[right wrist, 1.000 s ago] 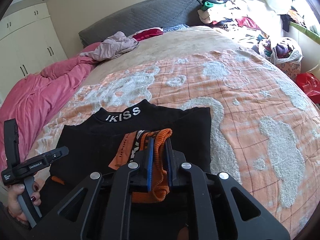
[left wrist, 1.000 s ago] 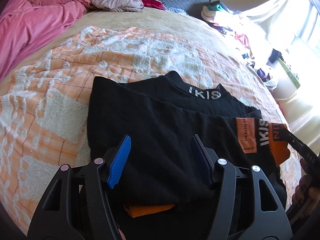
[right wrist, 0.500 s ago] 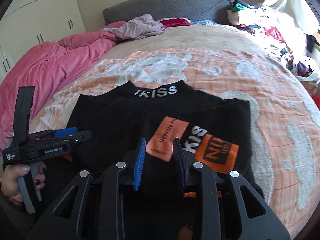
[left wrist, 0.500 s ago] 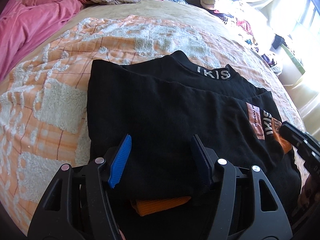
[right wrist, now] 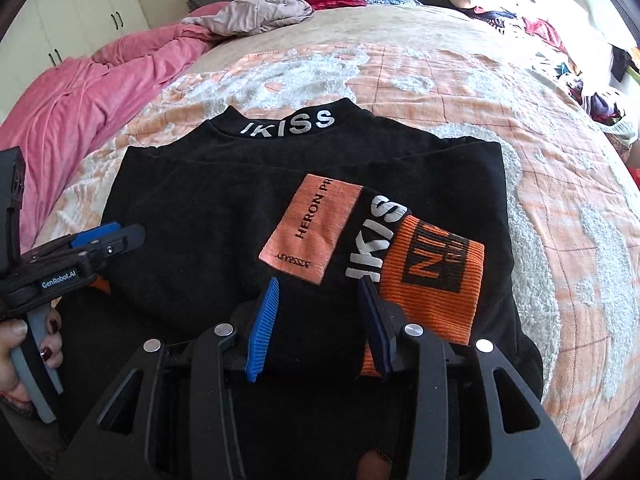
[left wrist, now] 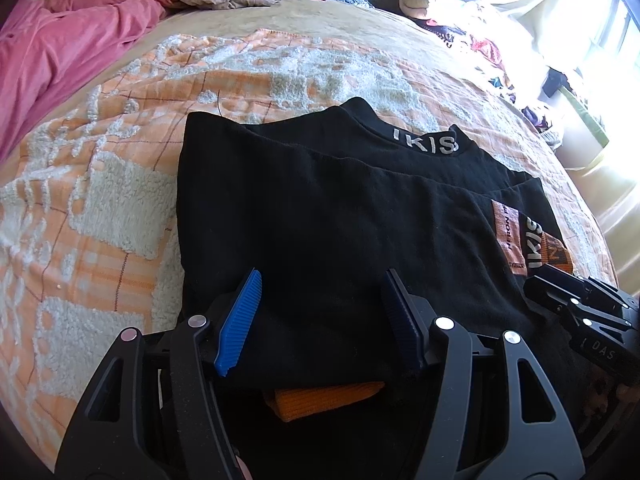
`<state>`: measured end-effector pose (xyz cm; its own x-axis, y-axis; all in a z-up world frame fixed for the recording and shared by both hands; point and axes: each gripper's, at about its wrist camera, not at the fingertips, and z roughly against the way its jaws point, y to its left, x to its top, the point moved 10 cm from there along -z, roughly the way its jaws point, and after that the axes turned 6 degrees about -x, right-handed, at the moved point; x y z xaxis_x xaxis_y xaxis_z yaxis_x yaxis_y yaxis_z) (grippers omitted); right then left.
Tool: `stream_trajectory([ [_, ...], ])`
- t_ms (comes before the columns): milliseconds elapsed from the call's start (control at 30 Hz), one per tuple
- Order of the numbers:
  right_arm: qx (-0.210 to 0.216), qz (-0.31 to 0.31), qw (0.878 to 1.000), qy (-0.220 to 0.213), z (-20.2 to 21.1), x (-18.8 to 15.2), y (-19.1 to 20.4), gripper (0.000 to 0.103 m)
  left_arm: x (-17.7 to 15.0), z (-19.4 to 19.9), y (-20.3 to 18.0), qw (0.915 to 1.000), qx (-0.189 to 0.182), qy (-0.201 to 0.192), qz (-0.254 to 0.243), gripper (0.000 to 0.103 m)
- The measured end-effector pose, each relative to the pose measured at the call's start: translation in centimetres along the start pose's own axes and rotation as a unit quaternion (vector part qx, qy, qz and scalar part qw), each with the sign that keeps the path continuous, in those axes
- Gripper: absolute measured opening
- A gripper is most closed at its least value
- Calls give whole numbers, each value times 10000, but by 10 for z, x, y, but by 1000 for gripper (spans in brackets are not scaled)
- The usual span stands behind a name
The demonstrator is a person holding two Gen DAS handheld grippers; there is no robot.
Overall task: Fold small clothes
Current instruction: 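Open the right gripper and withdraw from the cuff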
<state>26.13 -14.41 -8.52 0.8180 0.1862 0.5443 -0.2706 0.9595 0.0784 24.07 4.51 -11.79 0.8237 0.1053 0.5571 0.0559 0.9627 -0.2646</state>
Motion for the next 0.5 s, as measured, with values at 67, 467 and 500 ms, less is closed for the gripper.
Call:
stream_trajectory([
  [67,50,-42,10000,-45,5,3,0,43,0,0,-1,10000,7,-1,4,54],
  [467,154,-261,9991,-291,23,14,-2,74,-3,8,-6,10000,0,6,-3,54],
  [500,157,-256,9990,-320,25,14,-2,76,-3,9,-7,10000,-16,1,3,54],
])
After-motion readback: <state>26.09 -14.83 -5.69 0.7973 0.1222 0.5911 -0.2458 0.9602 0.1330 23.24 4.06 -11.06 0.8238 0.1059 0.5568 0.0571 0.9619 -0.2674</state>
